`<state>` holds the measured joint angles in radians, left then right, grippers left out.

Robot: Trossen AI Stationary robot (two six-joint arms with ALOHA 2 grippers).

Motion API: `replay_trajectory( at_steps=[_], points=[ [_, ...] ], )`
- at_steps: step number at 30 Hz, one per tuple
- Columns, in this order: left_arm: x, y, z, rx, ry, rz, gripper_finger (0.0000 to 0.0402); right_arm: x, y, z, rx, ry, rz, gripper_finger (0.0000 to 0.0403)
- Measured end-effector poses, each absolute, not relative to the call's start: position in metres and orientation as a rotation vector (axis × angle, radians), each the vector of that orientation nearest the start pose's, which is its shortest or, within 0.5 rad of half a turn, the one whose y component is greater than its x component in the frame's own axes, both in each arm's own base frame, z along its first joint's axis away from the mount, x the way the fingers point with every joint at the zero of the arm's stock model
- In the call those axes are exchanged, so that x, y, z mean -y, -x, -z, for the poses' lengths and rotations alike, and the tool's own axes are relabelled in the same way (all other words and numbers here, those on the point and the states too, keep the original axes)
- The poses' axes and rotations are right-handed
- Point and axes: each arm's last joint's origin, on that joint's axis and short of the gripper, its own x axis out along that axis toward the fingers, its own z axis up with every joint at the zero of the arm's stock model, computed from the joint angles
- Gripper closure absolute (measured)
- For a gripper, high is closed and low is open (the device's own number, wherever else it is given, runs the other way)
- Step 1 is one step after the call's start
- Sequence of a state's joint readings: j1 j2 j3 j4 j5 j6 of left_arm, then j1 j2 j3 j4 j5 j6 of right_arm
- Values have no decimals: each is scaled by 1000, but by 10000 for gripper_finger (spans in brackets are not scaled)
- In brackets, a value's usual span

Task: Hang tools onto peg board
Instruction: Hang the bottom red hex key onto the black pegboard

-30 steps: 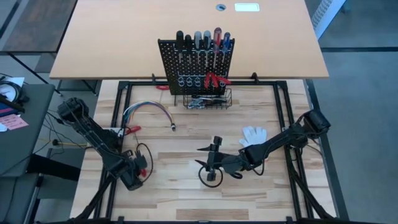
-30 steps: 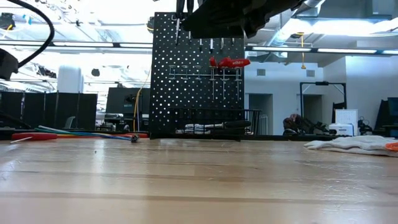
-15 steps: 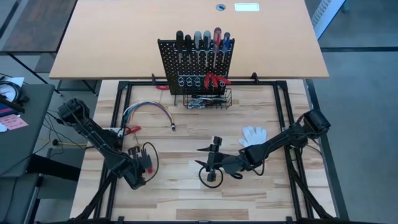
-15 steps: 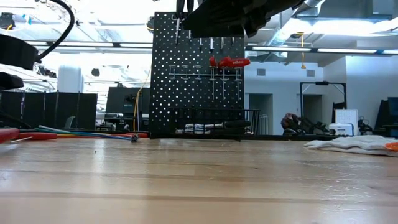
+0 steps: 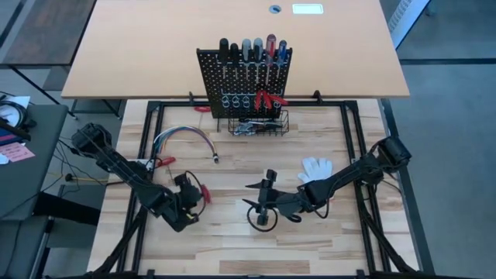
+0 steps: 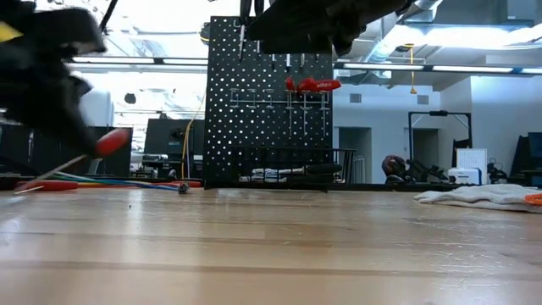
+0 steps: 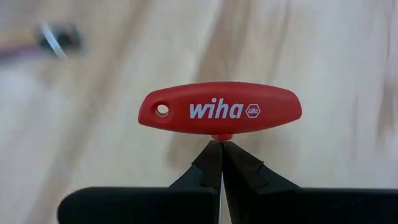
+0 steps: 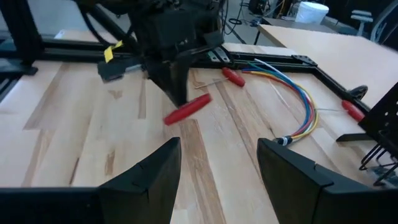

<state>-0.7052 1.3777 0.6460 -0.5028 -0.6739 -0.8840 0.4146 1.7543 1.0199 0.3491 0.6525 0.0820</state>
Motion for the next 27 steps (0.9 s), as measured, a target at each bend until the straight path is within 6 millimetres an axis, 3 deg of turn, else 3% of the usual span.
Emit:
replay_trajectory(
  at_steps=[7, 12, 22, 27],
  points=[
    [123, -207, -175, -530, -137, -489, 401, -131, -370, -180, -265, -10, 243, 187],
    [120, -225, -190, -411, -204, -502, 401, -120, -391, -162, -182, -60, 215, 183],
    [120, -235, -202, -336, -260, -499, 401, -103, -416, -186, -95, -104, 280, 186],
    [121, -234, -202, -334, -261, -494, 401, -101, -420, -189, -136, -82, 291, 230]
  ],
)
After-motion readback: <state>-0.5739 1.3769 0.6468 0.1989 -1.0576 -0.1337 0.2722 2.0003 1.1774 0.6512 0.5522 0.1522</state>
